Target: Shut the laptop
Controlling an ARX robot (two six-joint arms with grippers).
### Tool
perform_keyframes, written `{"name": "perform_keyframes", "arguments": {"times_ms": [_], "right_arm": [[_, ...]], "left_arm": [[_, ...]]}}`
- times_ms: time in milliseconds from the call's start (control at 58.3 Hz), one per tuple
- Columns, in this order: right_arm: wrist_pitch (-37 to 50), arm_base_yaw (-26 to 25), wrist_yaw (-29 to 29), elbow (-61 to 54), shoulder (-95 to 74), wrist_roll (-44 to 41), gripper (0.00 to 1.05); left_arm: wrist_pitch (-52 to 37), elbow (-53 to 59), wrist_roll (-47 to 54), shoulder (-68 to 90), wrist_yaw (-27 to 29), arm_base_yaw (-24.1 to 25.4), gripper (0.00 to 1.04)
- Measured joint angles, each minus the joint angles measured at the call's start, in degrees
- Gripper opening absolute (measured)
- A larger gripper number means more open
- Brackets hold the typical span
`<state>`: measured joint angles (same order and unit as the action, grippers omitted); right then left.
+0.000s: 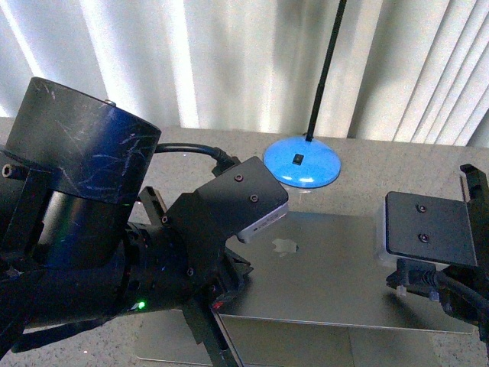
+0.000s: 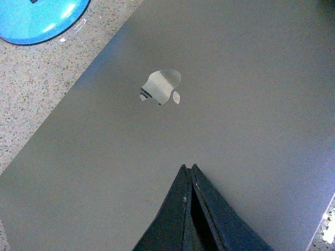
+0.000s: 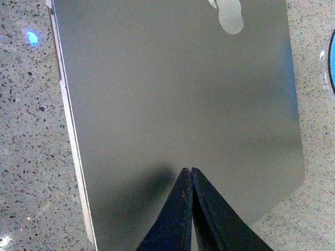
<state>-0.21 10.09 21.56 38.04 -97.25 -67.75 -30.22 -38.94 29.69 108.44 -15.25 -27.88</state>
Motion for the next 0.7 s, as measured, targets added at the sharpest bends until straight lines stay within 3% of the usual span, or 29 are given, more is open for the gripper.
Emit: {"name": "perform_keyframes", "arguments": {"times_ms": [703], "right_arm": [[5.1,0.4,0.0,-2.2,-6.3,0.0,0.03]], "left_arm": [[-4.7,1.0,-1.5,5.9,-0.9,-1.2,0.04]]}}
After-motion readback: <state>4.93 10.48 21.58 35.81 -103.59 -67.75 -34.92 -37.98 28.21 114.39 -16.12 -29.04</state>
